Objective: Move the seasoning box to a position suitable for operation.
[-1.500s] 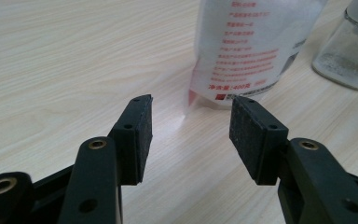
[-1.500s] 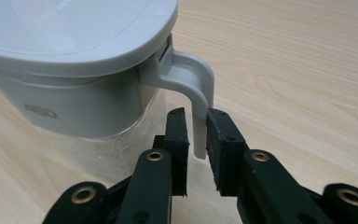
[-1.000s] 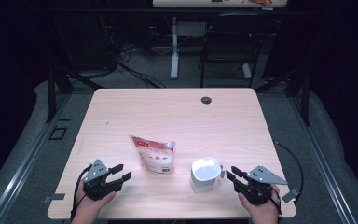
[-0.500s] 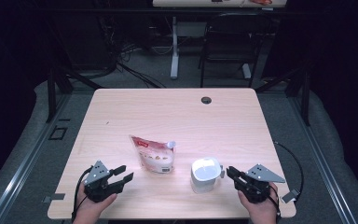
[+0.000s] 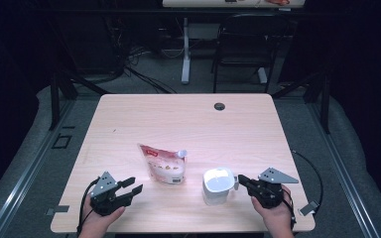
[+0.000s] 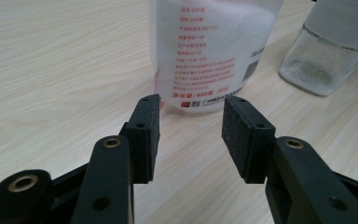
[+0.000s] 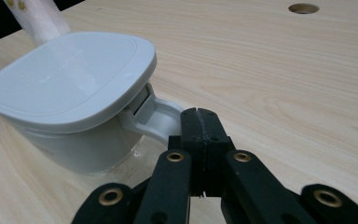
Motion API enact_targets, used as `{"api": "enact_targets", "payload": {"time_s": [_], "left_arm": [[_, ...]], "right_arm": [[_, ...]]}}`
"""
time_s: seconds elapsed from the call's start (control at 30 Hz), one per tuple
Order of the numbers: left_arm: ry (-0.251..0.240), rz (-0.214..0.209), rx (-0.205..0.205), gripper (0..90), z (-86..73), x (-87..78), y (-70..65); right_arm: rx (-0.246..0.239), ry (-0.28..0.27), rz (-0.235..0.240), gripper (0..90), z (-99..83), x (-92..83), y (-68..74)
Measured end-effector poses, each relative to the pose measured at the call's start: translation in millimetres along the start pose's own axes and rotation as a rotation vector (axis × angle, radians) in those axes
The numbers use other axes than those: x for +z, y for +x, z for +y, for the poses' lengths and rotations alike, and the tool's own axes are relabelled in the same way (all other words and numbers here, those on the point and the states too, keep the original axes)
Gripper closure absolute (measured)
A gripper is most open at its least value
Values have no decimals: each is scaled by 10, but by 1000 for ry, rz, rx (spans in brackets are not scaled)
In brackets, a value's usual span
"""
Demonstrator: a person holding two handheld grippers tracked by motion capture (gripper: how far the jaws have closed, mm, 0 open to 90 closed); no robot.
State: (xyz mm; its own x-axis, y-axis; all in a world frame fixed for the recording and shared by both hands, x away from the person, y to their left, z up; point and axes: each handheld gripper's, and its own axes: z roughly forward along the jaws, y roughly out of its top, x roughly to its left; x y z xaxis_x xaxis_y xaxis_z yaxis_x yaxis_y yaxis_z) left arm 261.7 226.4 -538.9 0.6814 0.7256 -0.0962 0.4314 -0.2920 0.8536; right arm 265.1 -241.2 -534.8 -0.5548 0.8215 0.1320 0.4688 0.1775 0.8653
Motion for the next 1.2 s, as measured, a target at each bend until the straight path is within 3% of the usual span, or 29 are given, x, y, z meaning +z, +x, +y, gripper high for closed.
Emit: {"api": "enact_targets", "payload": {"time_s": [0.33,0.47,0.5,0.7,0.83,0.9,1.03,1.13,1.2], "left_arm": [[-12,-16,19,601,17,5,-34],[-8,-19,26,604,24,15,-49],[-7,-21,28,604,28,19,-62],[-6,-33,30,633,40,34,-97],[-6,-36,26,640,59,27,-127],[-9,-40,29,640,64,28,-146],[5,-74,48,658,73,44,-165],[13,-72,48,661,77,56,-176],[4,-94,45,689,80,73,-189]], "right_arm": [[-23,40,48,900,-50,-89,136],[-55,35,29,900,-49,-99,186],[-80,30,6,900,-39,-107,200],[-81,14,-9,900,4,-132,202],[-91,-3,-41,900,100,-169,221],[-97,22,-47,889,188,-177,229],[-90,28,-65,852,389,-152,259],[-91,30,-50,858,485,-144,287],[-109,22,-25,865,556,-147,334]]}}
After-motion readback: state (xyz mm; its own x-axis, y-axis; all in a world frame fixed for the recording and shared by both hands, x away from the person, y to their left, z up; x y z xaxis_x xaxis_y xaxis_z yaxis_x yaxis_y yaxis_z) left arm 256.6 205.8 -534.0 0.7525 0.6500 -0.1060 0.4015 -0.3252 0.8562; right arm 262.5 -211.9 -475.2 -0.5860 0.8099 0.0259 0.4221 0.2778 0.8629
